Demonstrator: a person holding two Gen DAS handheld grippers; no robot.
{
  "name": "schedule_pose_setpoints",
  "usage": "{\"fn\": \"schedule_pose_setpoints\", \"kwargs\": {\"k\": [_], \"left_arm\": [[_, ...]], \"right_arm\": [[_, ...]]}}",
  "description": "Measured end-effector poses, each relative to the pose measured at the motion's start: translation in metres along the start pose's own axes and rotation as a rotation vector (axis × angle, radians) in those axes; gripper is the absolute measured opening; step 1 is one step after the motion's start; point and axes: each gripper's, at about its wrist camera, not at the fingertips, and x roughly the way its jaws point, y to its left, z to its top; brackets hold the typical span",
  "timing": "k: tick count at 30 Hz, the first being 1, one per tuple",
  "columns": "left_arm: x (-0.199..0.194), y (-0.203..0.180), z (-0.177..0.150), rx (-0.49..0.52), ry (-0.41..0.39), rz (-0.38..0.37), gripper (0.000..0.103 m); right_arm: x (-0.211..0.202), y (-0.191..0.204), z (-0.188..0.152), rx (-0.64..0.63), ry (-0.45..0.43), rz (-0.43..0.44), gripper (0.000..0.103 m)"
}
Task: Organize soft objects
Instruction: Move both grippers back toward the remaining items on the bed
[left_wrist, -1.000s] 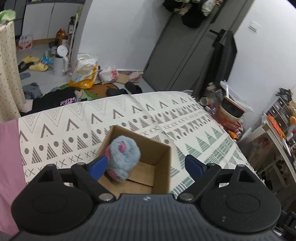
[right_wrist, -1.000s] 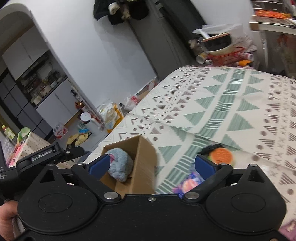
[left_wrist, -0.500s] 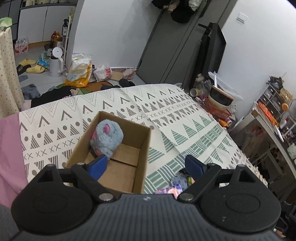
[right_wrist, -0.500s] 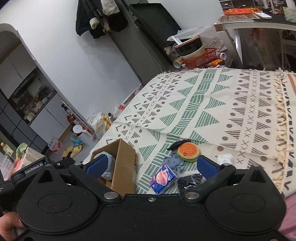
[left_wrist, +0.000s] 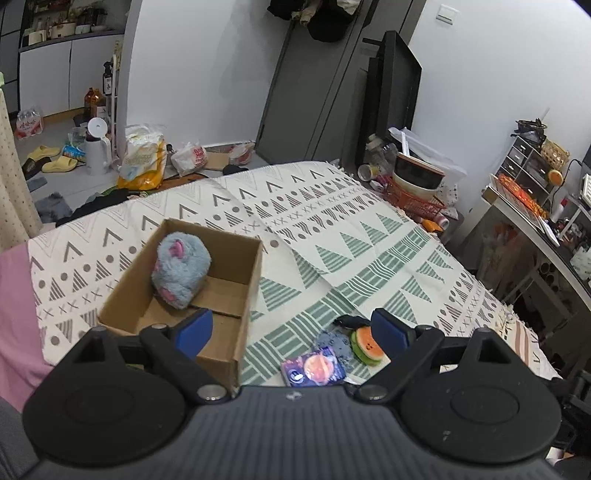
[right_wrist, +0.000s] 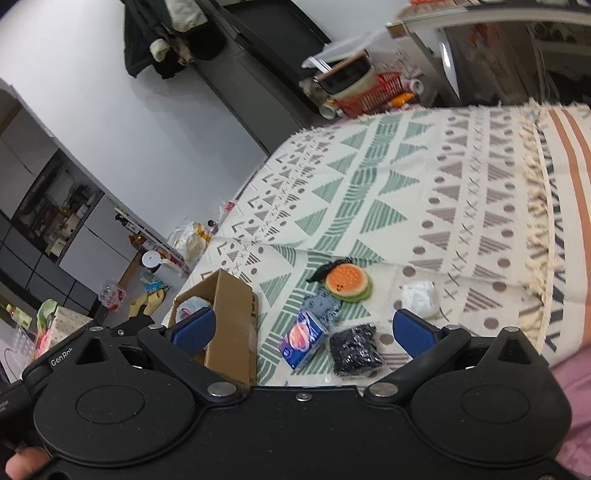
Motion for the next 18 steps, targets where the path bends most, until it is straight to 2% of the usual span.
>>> {"fn": "schedule_pose_setpoints", "kwargs": {"k": [6,9,18], "left_arm": [[0.01,-0.016,-0.008,0.025,0.058,-0.02,0.092],[0.017,-0.023,-0.013,0.046,0.084,-0.016,0.092],[0.052,-0.03,-0.026,0.048,0.17,-0.011,0.091]], "right_arm": [[0.009,-0.016,0.001,0.081,0.033,-0.027,0.103],[0.018,-0.02,0.0,0.106,0.047,-0.069,0.103],[0.039,-0.033,-0.002,0.179,0.076,-0.081,0.103]]}}
